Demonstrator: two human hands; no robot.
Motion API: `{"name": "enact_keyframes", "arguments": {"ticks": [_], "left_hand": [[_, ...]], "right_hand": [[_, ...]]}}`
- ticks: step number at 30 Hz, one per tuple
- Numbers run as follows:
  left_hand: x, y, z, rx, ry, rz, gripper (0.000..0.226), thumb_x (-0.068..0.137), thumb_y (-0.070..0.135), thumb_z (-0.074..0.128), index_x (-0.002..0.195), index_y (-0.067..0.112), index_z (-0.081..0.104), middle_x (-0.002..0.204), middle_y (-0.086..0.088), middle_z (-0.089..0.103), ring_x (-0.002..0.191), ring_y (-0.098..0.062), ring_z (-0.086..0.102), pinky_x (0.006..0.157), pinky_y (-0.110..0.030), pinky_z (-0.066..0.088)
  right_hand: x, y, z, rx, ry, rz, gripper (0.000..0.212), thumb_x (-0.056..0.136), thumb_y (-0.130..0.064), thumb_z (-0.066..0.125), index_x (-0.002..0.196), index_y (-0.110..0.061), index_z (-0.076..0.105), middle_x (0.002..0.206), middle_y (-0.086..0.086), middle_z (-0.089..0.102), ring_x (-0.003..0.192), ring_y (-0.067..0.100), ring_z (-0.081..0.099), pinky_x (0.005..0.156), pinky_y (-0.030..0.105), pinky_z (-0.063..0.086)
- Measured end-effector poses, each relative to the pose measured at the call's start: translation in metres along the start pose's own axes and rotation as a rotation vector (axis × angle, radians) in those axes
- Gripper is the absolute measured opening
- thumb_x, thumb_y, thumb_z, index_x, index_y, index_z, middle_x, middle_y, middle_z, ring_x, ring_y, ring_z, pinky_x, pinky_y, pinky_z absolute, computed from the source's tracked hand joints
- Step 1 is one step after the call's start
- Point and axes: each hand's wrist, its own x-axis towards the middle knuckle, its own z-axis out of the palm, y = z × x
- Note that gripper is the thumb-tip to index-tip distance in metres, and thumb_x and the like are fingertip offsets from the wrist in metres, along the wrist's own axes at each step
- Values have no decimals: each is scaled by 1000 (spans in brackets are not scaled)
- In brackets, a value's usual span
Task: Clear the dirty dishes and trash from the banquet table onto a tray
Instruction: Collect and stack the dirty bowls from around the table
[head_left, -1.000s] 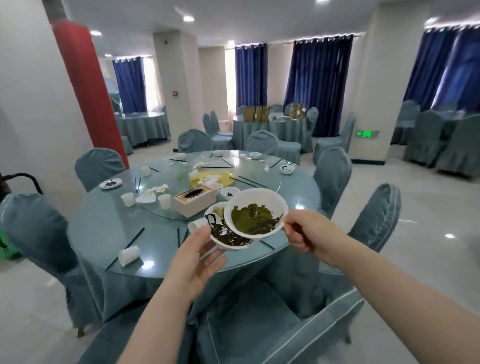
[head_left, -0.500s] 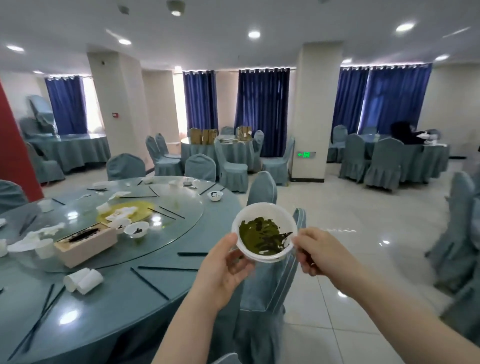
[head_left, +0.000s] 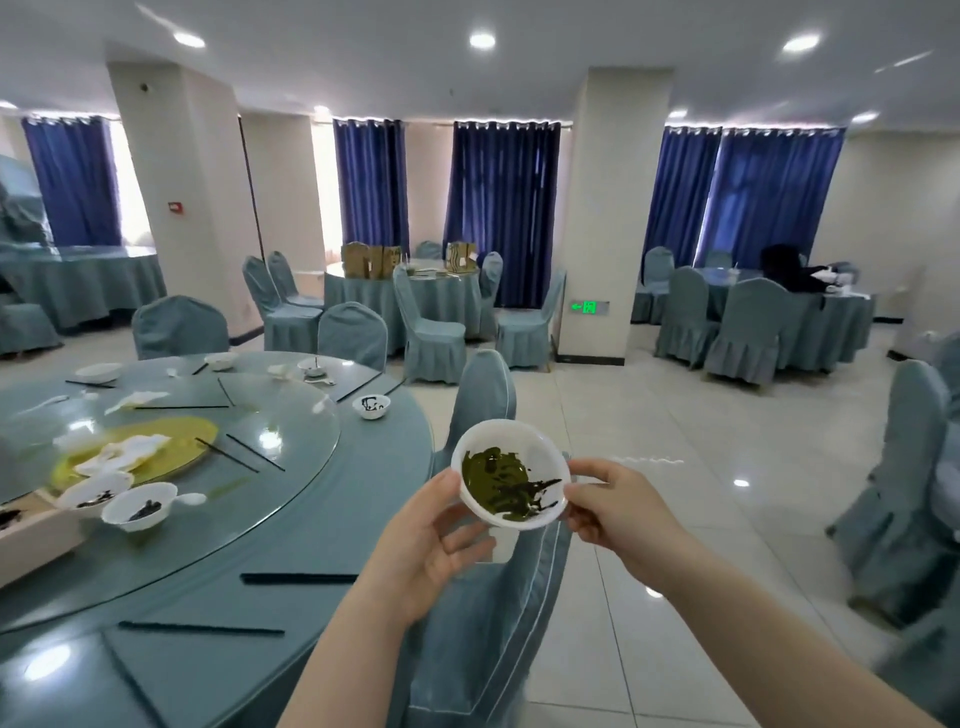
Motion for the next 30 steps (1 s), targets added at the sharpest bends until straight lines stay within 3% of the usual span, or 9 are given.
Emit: {"name": "enact_keyframes", "arguments": {"ticks": [3, 7, 11, 20, 25, 30], "left_hand": [[53, 2, 1, 5, -6, 13, 41, 78, 30, 69, 117, 18, 65, 109, -14, 71, 100, -32, 68, 76, -40, 59], [115, -8, 9, -2, 10, 0, 33, 90, 18, 59, 123, 15, 61, 111, -15, 70, 96, -28, 70, 68, -31, 58], [180, -17, 24, -39, 82, -1, 26, 93, 19, 56, 118, 14, 63, 108, -13, 72, 95, -26, 71, 71, -34, 59], [337, -42, 107, -97, 217, 27, 21, 88, 24, 61, 106, 14, 66, 93, -10, 74, 86, -22, 73, 61, -30, 58], [423, -44, 158, -119, 292, 59, 22, 85, 26, 64, 103, 15, 67, 93, -11, 74, 91, -23, 69, 58, -29, 58], [495, -46, 174, -183, 348, 83, 23, 88, 25, 62, 107, 14, 65, 90, -12, 74, 97, -27, 67, 59, -32, 58]], "right_hand": [[52, 0, -10, 0, -6, 5, 28, 89, -4, 57, 111, -19, 63, 75, 11, 70, 61, 16, 57, 58, 24, 51], [110, 6, -30, 43, -24, 40, 17, 89, -10, 60, 104, -13, 68, 70, 5, 68, 61, 16, 55, 59, 24, 52], [171, 10, -62, 76, 0, 58, 16, 94, -12, 54, 101, -10, 68, 73, 6, 68, 62, 17, 59, 58, 24, 52], [334, 19, -186, 108, -33, 31, 17, 94, -15, 54, 95, -9, 69, 78, 4, 72, 63, 15, 64, 59, 23, 51], [436, 13, -255, 123, -63, 9, 16, 94, -19, 55, 93, -12, 69, 79, 1, 74, 63, 14, 65, 58, 22, 49], [526, 19, -277, 169, -124, 42, 15, 94, -18, 55, 94, -12, 68, 79, 2, 74, 63, 15, 66, 57, 23, 49]]}}
